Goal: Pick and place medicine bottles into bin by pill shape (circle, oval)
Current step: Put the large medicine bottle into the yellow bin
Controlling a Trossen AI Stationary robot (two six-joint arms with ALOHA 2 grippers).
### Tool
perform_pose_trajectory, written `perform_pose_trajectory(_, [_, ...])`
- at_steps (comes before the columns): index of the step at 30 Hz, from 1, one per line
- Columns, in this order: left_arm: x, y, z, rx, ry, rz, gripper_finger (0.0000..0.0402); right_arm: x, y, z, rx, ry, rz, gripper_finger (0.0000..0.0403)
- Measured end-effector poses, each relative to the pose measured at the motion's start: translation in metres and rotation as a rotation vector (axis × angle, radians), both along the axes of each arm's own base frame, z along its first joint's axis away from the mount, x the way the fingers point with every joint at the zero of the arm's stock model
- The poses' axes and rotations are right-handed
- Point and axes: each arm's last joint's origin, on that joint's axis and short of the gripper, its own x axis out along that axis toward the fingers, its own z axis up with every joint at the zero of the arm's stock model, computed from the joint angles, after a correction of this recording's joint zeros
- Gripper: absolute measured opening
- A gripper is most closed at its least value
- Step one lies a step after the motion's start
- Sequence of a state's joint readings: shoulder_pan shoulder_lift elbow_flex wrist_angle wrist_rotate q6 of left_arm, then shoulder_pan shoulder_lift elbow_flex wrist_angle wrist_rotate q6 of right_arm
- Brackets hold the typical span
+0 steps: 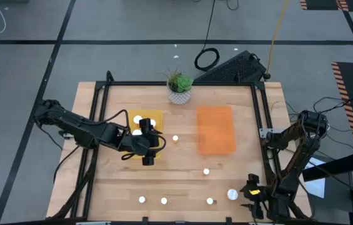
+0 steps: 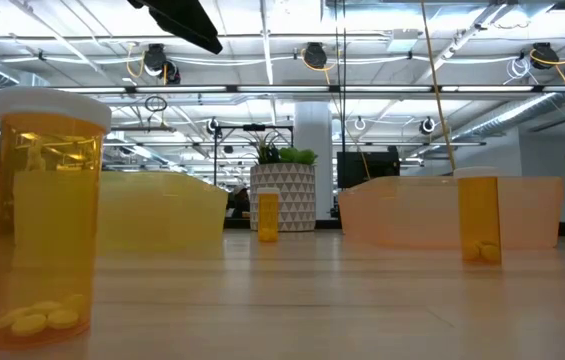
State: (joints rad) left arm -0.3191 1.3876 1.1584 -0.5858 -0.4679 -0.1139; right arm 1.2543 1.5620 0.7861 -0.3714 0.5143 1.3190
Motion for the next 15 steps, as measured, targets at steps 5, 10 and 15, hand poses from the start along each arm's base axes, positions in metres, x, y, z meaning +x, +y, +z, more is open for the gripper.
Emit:
perform_pose_trajectory(5, [0.000,0.000,0.000,-0.005,-0.007,0.003,0.0298,-0.006,-0.005,-0.012,-0.049,-0.078,0.049,0.0288])
perform_pose_trajectory(10, [0.001,0.000,0.001,-0.013,-0.017,0.008,0.0298,-0.008,-0.017,-0.030,-0.028,-0.152,0.089,0.0284])
perform_pose_trajectory(15, [0.001,0.000,0.001,-0.014,-0.018,0.008,0.0298,-0.011,-0.028,-0.043,-0.006,-0.236,0.162,0.0263])
